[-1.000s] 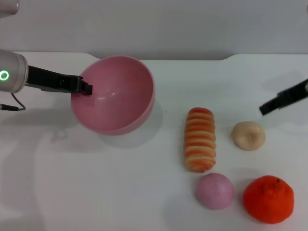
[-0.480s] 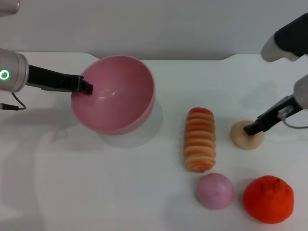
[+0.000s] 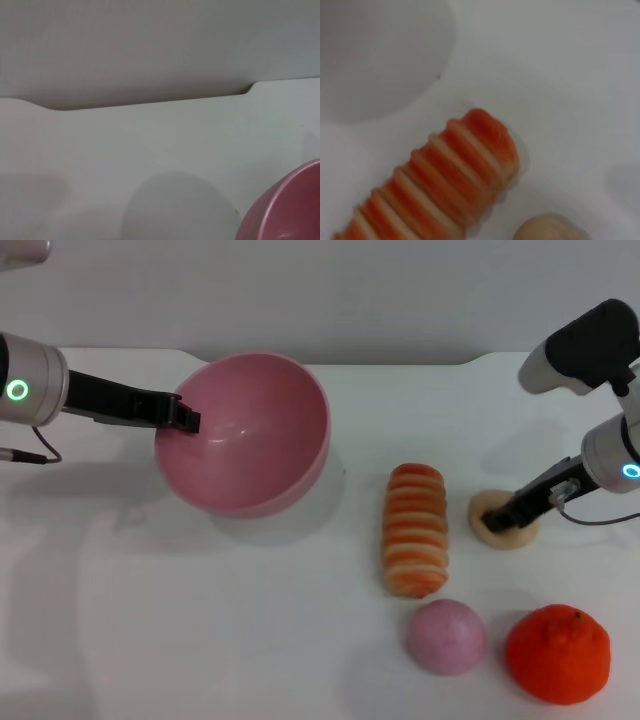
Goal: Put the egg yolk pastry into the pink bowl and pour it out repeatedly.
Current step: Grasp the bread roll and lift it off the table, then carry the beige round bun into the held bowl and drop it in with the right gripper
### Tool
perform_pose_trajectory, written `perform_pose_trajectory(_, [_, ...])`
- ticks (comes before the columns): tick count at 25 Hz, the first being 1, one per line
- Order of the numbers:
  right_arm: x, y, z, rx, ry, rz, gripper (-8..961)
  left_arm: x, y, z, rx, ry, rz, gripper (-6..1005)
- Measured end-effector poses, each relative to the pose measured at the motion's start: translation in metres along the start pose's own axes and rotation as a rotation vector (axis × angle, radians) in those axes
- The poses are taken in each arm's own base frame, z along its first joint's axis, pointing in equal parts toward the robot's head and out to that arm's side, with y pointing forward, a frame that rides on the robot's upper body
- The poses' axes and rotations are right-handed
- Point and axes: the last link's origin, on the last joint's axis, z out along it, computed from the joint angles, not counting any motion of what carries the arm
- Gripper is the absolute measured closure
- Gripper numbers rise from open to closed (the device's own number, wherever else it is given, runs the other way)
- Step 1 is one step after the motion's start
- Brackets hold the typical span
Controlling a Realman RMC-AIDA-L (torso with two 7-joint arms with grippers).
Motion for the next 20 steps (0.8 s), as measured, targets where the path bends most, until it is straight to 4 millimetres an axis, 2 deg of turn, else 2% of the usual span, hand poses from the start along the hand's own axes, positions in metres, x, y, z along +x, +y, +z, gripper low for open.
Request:
perform_pose_trajectory(7, [-0.003,-0.013,-0.019,-0.073,-0.148,0.163,553,0.0,0.0,0.001,0.003,-0.007,0.005,1000])
perform_pose_trajectory(11, [-0.015,-0.017,-0.045,-0.083,-0.234,0.143,587,-0.004,0.003,0.008,-0.002,-0.031,0.012,1000])
perform_pose_trajectory(15, [-0.049,0.002,-0.081,-0.158,-0.405,0.001,613,-0.006,0.01,0.02,-0.006,-0.067,0.036,999])
perform_pose_trajectory(18, [-0.076,0.028,-0.107,-0.22,-0.555,-0.175,624,-0.007,0.017,0.03,-0.007,-0.088,0.063,999])
perform_pose_trajectory(20, [-0.089,0.046,-0.115,-0.249,-0.6,-0.284,632,-0.007,0.022,0.036,-0.009,-0.104,0.083,999])
